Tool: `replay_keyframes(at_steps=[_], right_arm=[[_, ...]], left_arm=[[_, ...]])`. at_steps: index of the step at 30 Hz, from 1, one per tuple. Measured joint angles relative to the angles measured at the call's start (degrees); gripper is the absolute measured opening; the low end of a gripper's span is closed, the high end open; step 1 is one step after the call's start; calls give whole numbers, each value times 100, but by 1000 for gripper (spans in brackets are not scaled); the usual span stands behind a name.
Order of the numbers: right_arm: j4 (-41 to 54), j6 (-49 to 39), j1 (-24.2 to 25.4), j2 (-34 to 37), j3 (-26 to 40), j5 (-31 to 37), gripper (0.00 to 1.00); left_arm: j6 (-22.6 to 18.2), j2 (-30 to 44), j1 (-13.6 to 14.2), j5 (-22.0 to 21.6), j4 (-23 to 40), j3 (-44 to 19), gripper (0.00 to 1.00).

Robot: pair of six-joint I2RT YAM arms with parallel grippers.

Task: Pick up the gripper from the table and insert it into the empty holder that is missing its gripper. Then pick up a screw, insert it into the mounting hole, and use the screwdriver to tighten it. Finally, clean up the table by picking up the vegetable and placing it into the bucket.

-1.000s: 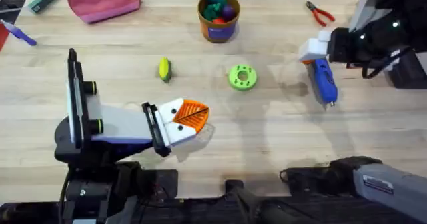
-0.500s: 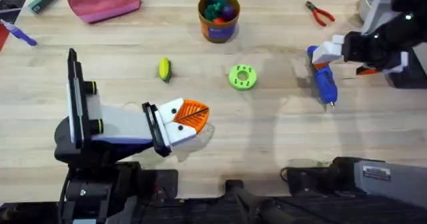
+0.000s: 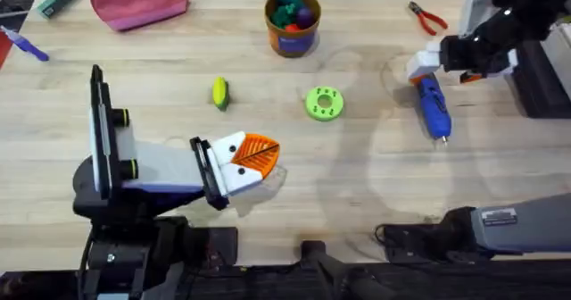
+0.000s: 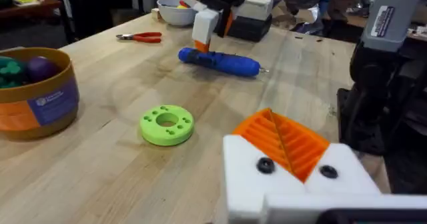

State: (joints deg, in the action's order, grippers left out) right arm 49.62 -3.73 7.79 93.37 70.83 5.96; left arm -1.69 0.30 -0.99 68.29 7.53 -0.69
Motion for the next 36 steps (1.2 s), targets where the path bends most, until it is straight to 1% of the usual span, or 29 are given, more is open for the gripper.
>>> replay_keyframes(at_steps=[10, 19, 23, 28, 29, 30, 32, 33, 36], right_arm=[[-144, -494, 15, 577, 0, 2, 994], [-400, -605, 15, 1092, 2, 4, 991], [-397, -620, 15, 1167, 40, -25, 935], [-384, -632, 15, 1191, 66, -58, 906], [-380, -653, 15, 1193, 66, -84, 864], [-380, -656, 15, 1201, 66, -97, 798], [-386, -679, 17, 1208, 68, -101, 613], [-393, -678, 17, 1212, 70, -96, 492], [-424, -703, 17, 1243, 70, -47, 78]], left_arm=[[0, 0, 0, 0, 2, 1, 7], [0, 0, 0, 0, 0, 0, 7], [0, 2, 0, 0, 0, 2, 7], [0, 0, 0, 0, 0, 0, 7], [0, 0, 0, 0, 0, 0, 7], [0, 1, 0, 0, 0, 2, 7], [-2, 0, 0, 0, 0, 0, 7], [0, 2, 0, 0, 0, 0, 7], [0, 0, 0, -2, 0, 0, 7]])
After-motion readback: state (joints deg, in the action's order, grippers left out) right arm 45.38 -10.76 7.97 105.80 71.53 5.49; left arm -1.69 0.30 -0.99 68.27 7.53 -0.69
